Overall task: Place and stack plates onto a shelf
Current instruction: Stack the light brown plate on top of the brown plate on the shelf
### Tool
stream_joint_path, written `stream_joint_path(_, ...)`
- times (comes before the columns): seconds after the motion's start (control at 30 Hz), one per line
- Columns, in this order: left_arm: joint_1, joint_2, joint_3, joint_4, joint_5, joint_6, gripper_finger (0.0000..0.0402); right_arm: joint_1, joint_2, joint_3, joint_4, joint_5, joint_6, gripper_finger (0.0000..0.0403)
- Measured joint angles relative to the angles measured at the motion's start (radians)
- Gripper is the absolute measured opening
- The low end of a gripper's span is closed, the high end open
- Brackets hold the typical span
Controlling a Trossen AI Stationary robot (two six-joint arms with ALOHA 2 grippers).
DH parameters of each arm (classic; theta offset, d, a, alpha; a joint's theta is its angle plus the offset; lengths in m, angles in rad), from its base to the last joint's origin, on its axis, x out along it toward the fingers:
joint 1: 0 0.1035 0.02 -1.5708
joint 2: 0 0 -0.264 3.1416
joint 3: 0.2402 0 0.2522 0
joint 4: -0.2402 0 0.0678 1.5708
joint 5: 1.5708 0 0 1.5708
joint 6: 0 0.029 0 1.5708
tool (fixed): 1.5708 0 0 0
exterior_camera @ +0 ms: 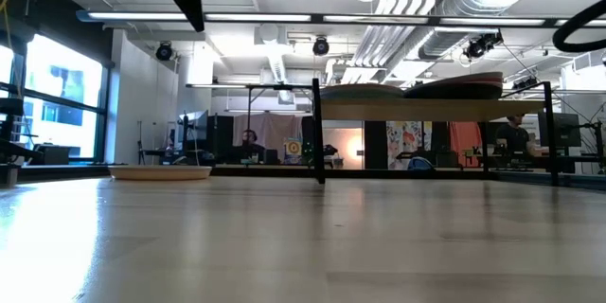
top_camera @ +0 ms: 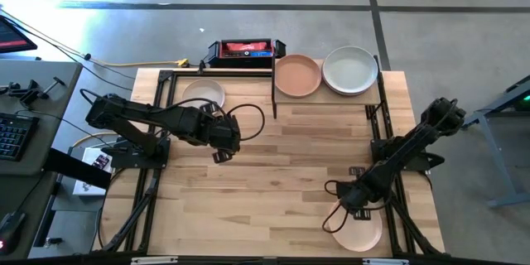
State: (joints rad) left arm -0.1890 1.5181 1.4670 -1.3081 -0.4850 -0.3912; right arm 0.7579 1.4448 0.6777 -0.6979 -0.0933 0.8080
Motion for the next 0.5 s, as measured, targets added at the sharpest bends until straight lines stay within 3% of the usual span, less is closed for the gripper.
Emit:
stream_joint_path(0.1, 0.000, 0.000, 0.000, 0.008, 0.000, 0.000, 0.0106, -0.016, 0.000, 0.000, 0.000, -0.023, 0.011, 0.0010)
stream_joint_path(0.5, 0.001, 0.000, 0.000, 0.028, 0.000, 0.000, 0.0106, -0.081, 0.000, 0.015, -0.010, -0.027, 0.082, 0.0001)
